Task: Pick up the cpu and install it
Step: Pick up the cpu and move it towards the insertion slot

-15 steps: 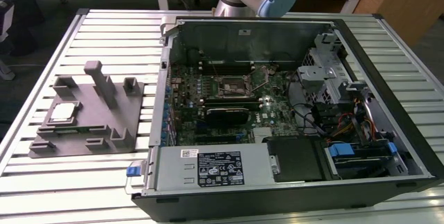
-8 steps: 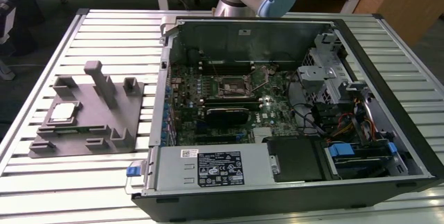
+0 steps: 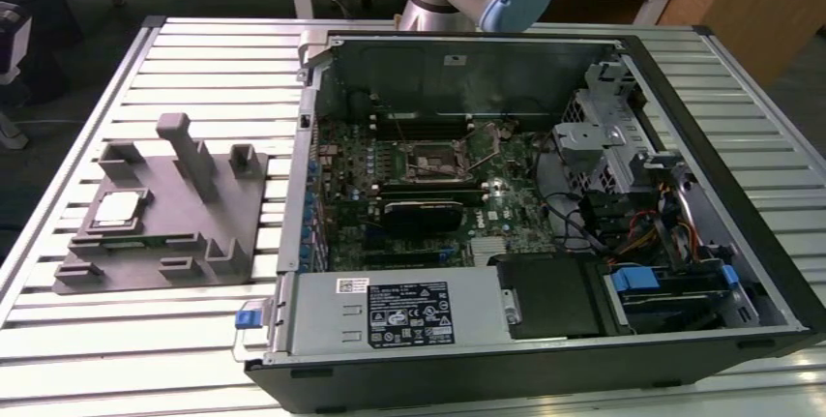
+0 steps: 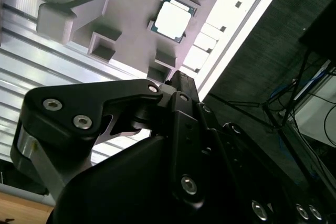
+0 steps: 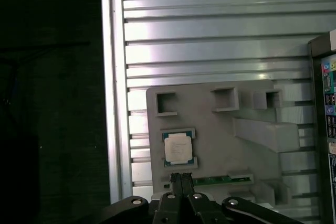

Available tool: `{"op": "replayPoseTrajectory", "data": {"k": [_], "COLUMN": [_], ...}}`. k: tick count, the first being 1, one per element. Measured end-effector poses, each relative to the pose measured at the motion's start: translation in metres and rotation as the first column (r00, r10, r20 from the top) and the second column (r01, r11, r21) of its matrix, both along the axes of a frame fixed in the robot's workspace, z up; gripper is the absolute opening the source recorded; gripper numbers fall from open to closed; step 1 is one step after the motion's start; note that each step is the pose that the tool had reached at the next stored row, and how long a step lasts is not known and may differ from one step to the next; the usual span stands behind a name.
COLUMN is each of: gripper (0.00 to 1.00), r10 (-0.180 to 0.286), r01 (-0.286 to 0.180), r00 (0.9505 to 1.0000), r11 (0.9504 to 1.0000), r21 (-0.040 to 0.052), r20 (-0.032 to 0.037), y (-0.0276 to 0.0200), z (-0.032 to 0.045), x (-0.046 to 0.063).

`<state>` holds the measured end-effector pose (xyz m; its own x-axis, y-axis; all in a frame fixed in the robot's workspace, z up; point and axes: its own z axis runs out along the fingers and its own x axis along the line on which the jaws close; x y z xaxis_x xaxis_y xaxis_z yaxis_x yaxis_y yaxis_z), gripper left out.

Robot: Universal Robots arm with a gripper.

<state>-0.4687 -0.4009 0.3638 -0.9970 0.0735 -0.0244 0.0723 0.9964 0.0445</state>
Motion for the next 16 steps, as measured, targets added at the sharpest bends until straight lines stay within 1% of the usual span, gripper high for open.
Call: {"op": "replayPoseTrajectory", "data": {"k": [16], "gripper": [0.11], "r10": [0.000], "r01": [0.000], "r00": [1.0000], "r11": [1.0000], "r21": [0.0000], "r20": [0.0001], "y": [-0.0001], "z": [-0.0077], "x": [-0.0005]}}
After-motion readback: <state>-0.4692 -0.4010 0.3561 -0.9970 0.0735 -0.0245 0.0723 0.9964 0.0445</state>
